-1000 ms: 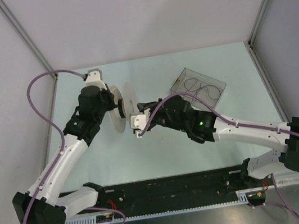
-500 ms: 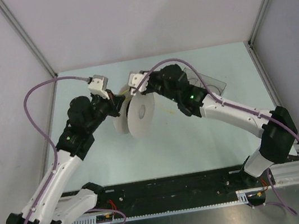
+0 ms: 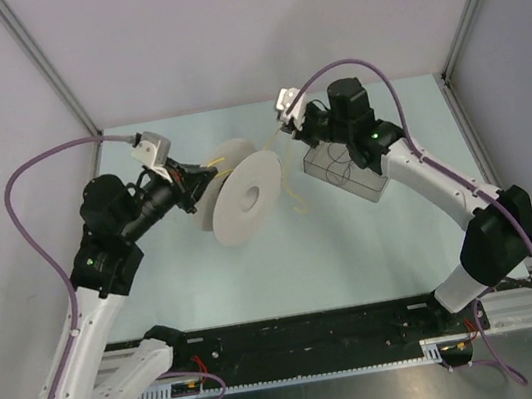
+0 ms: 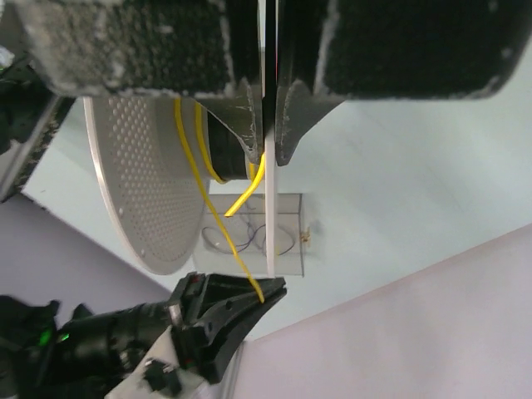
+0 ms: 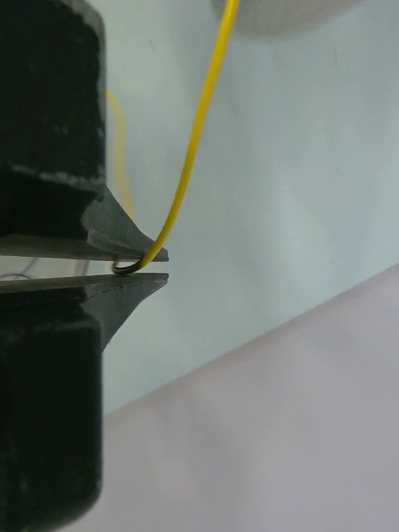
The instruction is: Wrap the cables
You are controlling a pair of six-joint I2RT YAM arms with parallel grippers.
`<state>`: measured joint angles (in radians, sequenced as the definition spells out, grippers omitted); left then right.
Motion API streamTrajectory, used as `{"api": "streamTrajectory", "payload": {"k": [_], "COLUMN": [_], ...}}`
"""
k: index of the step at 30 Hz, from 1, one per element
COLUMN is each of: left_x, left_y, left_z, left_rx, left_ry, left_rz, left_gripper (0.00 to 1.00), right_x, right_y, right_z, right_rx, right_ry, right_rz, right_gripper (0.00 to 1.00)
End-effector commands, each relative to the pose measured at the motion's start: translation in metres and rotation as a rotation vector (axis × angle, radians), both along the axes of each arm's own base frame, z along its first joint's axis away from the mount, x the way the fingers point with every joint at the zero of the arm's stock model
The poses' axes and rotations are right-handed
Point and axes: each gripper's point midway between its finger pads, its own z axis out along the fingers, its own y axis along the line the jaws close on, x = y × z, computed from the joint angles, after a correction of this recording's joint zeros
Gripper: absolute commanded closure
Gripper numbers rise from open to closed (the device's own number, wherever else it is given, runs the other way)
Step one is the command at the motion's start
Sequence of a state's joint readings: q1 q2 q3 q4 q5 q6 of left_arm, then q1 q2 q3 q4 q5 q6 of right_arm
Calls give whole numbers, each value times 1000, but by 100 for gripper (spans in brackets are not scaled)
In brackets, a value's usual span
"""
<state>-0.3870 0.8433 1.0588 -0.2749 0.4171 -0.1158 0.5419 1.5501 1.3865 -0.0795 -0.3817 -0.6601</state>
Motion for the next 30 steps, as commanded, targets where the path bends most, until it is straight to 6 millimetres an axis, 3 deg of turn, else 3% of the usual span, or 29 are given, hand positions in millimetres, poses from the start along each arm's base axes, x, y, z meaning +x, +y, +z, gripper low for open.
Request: {"api": "streamTrajectory", "payload": {"k": [1, 5, 8, 15, 30], "left_x": [-25, -20, -15, -2, 15], "left_y": [-7, -5, -5, 3, 20], "left_z": [69, 98, 111, 135, 158], "left_rx": [-120, -169, -198, -266, -446], "left_ry": [-71, -83, -81, -87, -33], "left_rz": [-98, -75, -59, 23, 138], "left_gripper": [100, 100, 100, 100, 100], "right_x": [-19, -53, -67, -87, -113], "right_y": [-12, -2, -1, -8, -13], "right_z": [15, -7, -18, -31, -53], "right_rx": [87, 100, 118, 144, 196], "right_ry": [133, 305, 393, 448, 512], "right_rz": [60, 167, 171, 165, 150], "right_gripper": [82, 60, 49, 36, 12]}}
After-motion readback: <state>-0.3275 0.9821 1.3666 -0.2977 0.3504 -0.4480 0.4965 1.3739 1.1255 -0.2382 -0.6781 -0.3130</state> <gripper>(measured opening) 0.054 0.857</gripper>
